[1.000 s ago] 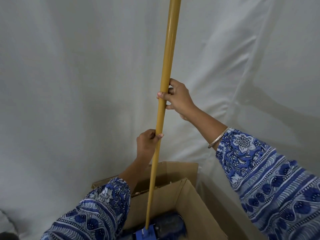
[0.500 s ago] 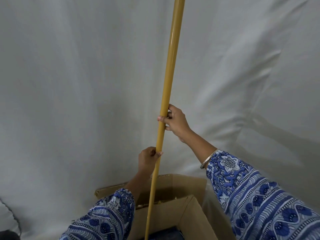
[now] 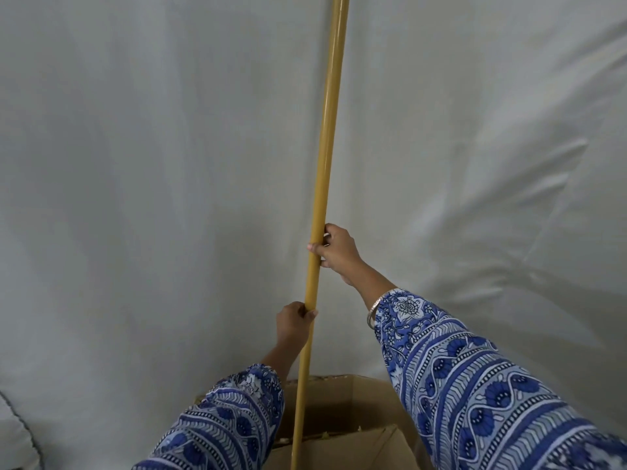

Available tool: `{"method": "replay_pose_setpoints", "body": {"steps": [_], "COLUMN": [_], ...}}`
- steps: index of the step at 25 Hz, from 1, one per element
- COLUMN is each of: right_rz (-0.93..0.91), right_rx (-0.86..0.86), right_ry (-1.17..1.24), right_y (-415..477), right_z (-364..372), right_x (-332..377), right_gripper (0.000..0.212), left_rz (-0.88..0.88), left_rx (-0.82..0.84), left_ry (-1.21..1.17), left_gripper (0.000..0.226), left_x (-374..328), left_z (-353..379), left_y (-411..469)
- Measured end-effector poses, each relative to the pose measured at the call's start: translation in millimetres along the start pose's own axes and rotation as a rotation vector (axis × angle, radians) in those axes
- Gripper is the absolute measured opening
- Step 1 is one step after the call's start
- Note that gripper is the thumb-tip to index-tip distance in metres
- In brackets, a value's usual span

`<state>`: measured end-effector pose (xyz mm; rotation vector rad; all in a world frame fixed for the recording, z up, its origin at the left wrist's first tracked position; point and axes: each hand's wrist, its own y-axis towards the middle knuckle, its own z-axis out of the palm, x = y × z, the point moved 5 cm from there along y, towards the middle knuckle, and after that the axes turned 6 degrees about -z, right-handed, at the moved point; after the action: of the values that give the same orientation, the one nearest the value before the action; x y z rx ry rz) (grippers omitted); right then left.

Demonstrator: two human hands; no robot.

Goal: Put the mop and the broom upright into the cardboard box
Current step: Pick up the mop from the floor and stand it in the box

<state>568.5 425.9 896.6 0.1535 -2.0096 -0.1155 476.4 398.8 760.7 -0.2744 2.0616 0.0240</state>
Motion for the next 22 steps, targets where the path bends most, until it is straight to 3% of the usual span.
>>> {"method": "replay_pose_setpoints", "body": {"steps": [6,11,16,22], "right_rz": [0.045,0.040,0.103,0.257], "right_rx": [-0.035,-0.032,-0.092,-0.243], "right_ry": [-0.009,-0.001,-0.018,-0.001], "right_y": [19,15,-8,-64], "right_z": [5,6,10,11], "right_x": [-14,-14,-17,-35], "right_gripper": [0.033,0.037,0.059,0.061], "left_rz": [-0.045,-0.052,-0.053,-0.055], "left_rx": [0.006,0.040,0.043,0.039], "left_ry": [0.021,-0.011,-0.084,-0.026], "left_gripper": [0.039,0.019,0.042,0.038], "left_x": [-1,1,19,68], "left_z": [1,0,-24,-73], "left_y": [17,12,-1,-16]}}
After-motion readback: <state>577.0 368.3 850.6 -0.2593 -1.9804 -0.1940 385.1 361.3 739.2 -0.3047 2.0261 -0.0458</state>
